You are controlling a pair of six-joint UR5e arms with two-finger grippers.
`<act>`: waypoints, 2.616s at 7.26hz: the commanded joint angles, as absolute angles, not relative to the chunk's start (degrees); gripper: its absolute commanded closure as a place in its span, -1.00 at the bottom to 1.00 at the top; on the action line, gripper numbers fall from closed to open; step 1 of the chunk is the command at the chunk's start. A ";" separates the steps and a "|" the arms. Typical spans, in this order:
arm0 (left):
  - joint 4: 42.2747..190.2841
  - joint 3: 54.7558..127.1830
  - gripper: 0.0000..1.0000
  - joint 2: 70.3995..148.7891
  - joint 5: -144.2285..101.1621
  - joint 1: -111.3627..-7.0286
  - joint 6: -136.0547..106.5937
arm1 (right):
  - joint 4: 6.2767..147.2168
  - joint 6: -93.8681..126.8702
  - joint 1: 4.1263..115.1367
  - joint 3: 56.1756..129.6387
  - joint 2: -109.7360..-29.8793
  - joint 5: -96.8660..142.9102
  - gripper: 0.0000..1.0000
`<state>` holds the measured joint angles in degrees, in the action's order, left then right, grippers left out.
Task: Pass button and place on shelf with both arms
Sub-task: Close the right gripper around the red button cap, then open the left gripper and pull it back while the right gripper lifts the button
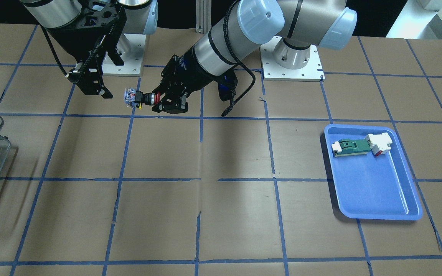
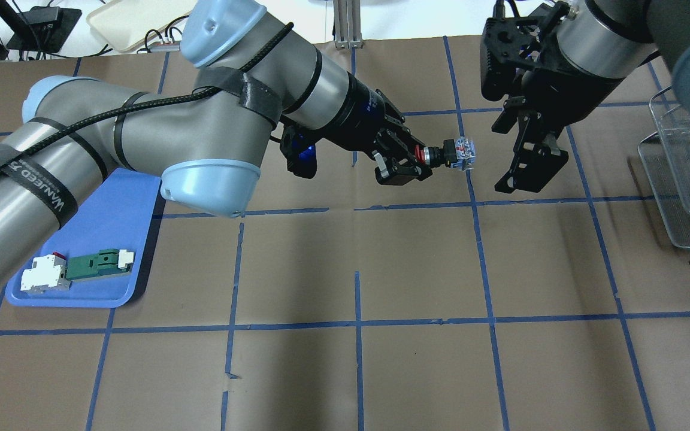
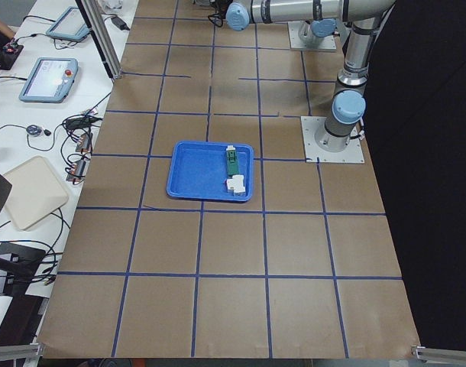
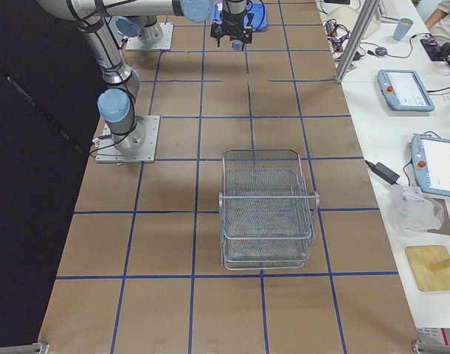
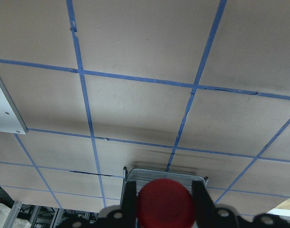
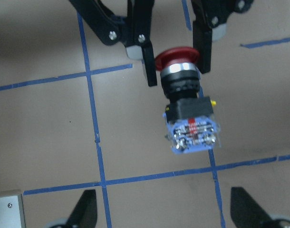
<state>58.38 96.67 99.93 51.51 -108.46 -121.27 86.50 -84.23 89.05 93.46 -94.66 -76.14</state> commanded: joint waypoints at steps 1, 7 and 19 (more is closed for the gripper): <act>57.75 96.68 1.00 99.93 51.59 -109.86 -122.25 | 86.40 -85.17 89.12 94.21 -94.13 -75.06 -1.00; 57.22 96.68 1.00 99.05 51.50 -110.13 -122.52 | 87.19 -84.46 89.56 94.04 -92.20 -74.10 -1.00; 56.95 95.71 -1.00 98.00 51.42 -110.04 -126.03 | 87.10 -85.08 90.88 93.34 -92.37 -74.09 1.00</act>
<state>56.99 95.98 98.05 51.49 -110.06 -125.21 87.20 -85.15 90.89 93.35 -92.37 -74.18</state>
